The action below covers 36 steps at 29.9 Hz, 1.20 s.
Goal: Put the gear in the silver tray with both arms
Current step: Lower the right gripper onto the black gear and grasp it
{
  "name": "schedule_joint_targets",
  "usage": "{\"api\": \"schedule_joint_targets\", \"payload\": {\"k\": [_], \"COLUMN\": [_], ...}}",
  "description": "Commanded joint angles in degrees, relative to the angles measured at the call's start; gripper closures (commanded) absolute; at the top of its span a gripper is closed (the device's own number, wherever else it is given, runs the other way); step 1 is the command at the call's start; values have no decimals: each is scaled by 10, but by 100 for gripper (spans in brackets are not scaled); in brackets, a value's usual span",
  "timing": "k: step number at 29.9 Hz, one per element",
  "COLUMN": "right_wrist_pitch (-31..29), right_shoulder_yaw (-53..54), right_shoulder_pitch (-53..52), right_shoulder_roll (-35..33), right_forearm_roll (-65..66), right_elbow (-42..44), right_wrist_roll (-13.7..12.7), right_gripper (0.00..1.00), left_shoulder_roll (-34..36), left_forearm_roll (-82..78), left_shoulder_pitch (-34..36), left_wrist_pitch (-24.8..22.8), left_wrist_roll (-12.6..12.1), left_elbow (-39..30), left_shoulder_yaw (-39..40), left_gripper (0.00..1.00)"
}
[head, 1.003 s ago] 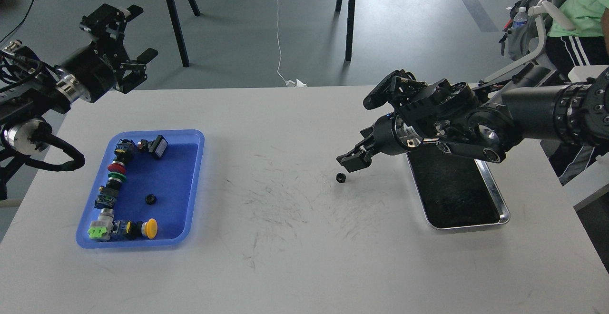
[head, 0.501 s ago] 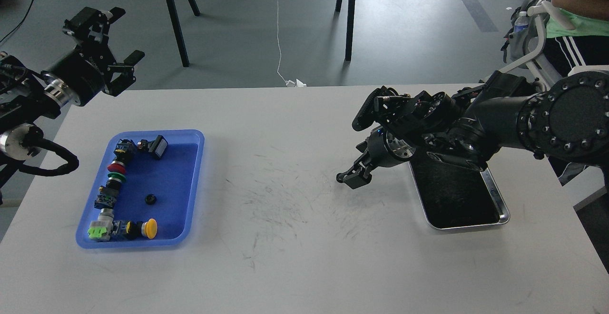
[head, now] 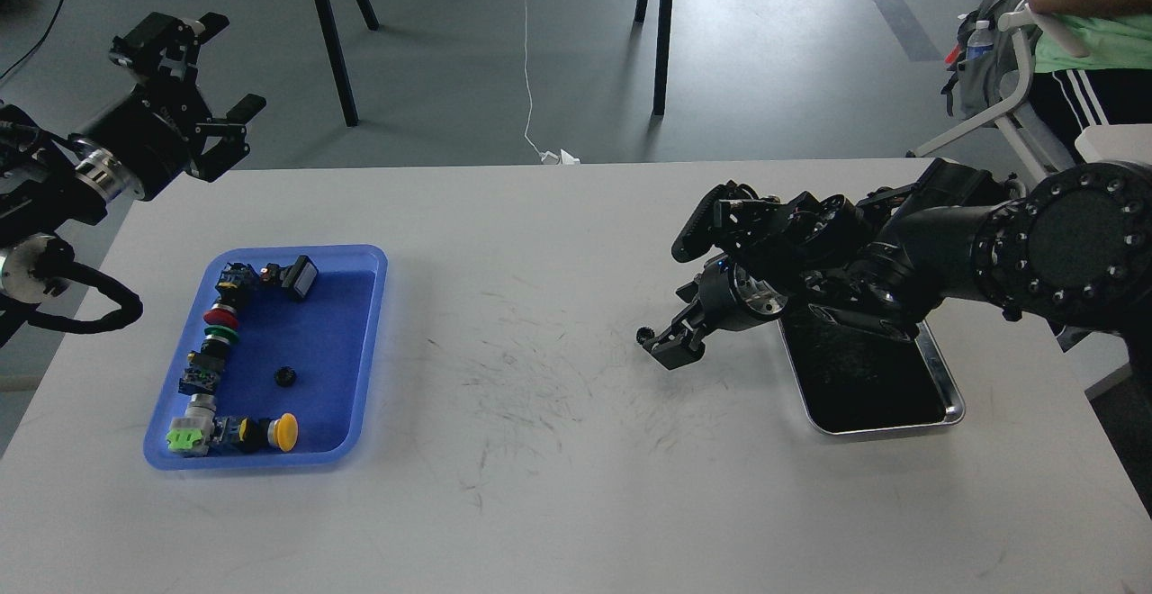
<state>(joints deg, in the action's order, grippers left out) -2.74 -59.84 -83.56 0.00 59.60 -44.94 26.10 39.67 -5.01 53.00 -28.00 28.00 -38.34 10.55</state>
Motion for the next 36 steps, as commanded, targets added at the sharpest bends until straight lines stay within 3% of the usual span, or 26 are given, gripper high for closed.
{"api": "schedule_joint_targets", "payload": {"k": [1,16,36], "right_wrist_pitch": [0,30,40], "right_shoulder_yaw": [1,33,33], "right_shoulder_pitch": [8,22,51], "right_shoulder_roll": [0,0,0], "right_forearm_roll": [-3,-5,-1], "right_elbow": [10,7,24], "right_wrist_roll": [0,0,6], "right_gripper": [10,10,29], "left_shoulder_roll": [1,2,9], "left_forearm_roll": [0,0,1], "left_shoulder_pitch": [0,-2,-9], "left_wrist_pitch": [0,0,0], "left_wrist_roll": [0,0,0], "left_elbow": [0,-1,-1], "left_shoulder_yaw": [0,10,17], "left_gripper": [1,1,1]}}
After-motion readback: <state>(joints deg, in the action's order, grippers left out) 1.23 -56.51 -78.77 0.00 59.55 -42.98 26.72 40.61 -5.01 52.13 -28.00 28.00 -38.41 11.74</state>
